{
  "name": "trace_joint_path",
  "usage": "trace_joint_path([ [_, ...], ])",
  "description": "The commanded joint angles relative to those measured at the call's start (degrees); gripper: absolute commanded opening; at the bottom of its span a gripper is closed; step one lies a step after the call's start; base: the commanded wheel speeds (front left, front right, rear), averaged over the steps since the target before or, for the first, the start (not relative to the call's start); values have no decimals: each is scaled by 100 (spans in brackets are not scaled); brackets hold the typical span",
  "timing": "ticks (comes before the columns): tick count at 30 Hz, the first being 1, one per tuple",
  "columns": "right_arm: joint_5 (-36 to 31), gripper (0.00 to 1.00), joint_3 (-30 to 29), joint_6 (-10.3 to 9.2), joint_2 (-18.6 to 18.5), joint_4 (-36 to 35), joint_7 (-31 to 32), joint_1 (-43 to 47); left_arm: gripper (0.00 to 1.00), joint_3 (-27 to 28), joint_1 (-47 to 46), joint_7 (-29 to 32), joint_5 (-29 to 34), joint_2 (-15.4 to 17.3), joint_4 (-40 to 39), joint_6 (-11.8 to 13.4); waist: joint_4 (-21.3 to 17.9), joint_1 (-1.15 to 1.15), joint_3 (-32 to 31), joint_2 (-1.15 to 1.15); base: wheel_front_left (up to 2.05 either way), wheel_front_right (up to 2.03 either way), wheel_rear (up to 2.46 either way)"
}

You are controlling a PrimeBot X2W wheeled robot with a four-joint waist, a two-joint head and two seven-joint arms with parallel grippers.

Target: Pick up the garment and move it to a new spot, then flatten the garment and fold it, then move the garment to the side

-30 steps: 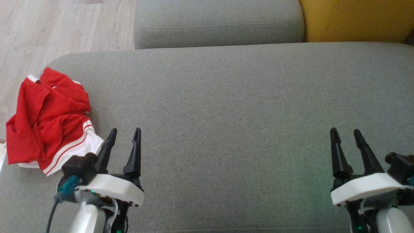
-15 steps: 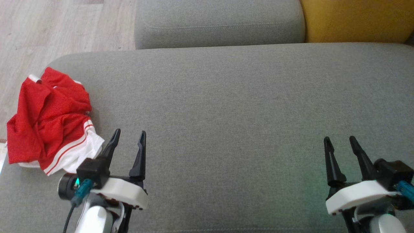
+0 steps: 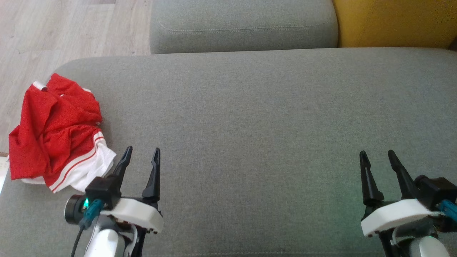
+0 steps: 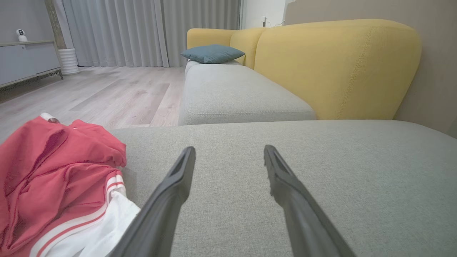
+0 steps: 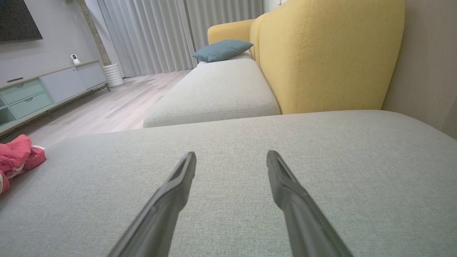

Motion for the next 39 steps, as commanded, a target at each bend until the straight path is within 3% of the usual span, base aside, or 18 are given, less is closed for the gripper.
trace_joint_path([
  [1, 50, 100, 107, 23, -31, -195, -69, -97, 100, 212, -291, -70, -79, 31, -172, 20, -1, 0, -1, 0, 0, 0, 0],
  [17, -18, 100, 134, 23, -29, -274, -54, -94, 100, 129, -365, -70, -3, 106, -135, 113, 130, 0, 2, 0, 0, 0, 0],
  [39, -96, 100, 585, 23, -28, -760, 198, -179, 100, 404, -449, -70, -110, 303, -265, 250, 1749, 0, 114, 0, 0, 0, 0],
])
